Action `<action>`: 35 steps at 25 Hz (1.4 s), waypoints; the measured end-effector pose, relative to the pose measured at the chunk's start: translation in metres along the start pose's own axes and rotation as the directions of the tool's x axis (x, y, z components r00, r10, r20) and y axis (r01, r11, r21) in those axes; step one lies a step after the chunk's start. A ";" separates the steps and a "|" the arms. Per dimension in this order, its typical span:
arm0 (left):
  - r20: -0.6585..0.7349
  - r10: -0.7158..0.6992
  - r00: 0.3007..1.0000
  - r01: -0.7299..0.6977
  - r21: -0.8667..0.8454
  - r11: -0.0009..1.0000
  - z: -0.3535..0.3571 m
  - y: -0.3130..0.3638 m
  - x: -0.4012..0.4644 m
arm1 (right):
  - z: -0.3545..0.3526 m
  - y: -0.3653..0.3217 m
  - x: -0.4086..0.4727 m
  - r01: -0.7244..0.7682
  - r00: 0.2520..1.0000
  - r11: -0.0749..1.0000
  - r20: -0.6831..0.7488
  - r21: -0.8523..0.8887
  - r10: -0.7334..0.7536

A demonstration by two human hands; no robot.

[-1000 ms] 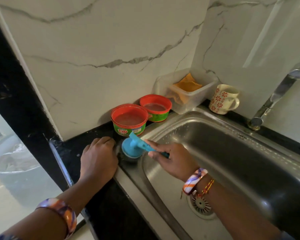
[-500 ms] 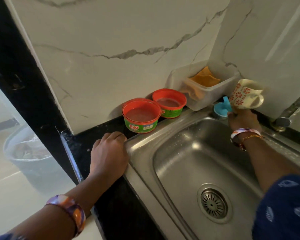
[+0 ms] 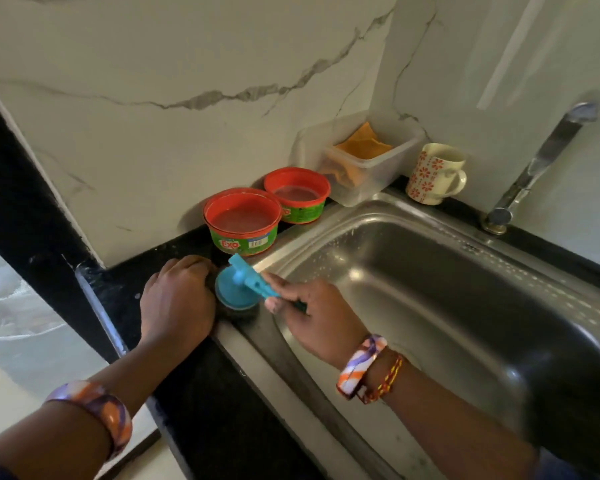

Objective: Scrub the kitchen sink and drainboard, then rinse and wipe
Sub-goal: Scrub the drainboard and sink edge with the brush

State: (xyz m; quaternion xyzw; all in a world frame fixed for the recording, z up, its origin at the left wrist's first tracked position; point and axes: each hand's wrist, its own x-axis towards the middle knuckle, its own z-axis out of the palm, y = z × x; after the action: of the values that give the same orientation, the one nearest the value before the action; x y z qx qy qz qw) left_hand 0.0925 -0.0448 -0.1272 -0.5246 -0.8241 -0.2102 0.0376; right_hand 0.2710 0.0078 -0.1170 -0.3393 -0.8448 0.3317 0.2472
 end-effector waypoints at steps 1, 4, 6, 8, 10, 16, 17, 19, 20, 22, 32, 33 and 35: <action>-0.006 -0.002 1.000 0.002 -0.007 1.000 0.000 0.001 -0.001 | -0.004 0.003 0.002 0.025 1.000 0.996 0.006 -0.083 -0.025; -0.023 -0.006 1.000 0.006 -0.024 1.000 0.000 0.002 -0.001 | -0.035 0.029 0.025 -0.094 0.989 0.957 -0.136 -0.273 0.059; -0.028 -0.006 1.000 0.005 -0.028 1.000 0.002 0.001 0.001 | -0.068 0.061 0.045 -0.260 0.955 0.891 -0.238 -0.373 0.179; -0.033 -0.007 0.999 0.006 -0.025 1.000 0.003 0.000 0.001 | -0.102 0.090 0.061 -0.427 0.896 0.780 -0.328 -0.458 0.298; -0.036 -0.007 0.999 0.006 -0.018 1.000 0.003 0.000 0.001 | -0.124 0.104 0.072 -0.566 0.816 0.698 -0.422 -0.439 0.396; -0.045 -0.011 0.999 0.010 -0.029 1.000 0.003 0.001 0.001 | -0.121 0.089 0.086 -0.640 0.717 0.741 -0.506 -0.205 0.479; -0.043 -0.007 0.999 0.006 -0.032 0.999 0.004 0.000 0.001 | -0.111 0.080 0.082 -0.626 0.738 0.751 -0.471 -0.211 0.483; -0.027 -0.002 1.000 0.001 -0.034 0.999 0.005 -0.001 0.000 | -0.081 0.054 0.065 -0.565 0.801 0.793 -0.383 -0.228 0.461; -0.020 -0.001 1.000 0.001 -0.034 0.999 0.004 -0.001 0.001 | -0.062 0.040 0.053 -0.525 0.830 0.821 -0.345 -0.223 0.438; -0.014 -0.008 1.000 0.007 -0.041 0.999 0.002 0.000 0.001 | -0.031 0.012 0.029 -0.449 0.874 0.867 -0.308 -0.217 0.376; 0.123 0.040 0.992 -0.037 -0.030 0.999 -0.014 -0.002 0.000 | -0.023 -0.077 -0.037 -0.491 0.863 0.827 -0.023 -0.275 0.504; 0.153 0.047 0.987 -0.046 -0.013 0.999 -0.018 -0.004 0.001 | -0.032 -0.077 -0.054 -0.531 0.838 0.799 -0.033 -0.282 0.545; 0.171 0.087 0.981 -0.089 0.008 0.996 -0.029 -0.005 -0.002 | -0.051 -0.077 -0.098 -0.622 0.774 0.727 -0.090 -0.290 0.626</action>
State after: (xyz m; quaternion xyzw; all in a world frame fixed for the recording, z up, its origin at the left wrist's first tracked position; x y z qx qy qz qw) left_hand 0.0845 -0.0597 -0.1035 -0.5763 -0.8020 -0.1561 -0.0198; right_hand 0.3355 -0.0864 -0.0460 -0.6345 -0.7238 0.2642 0.0602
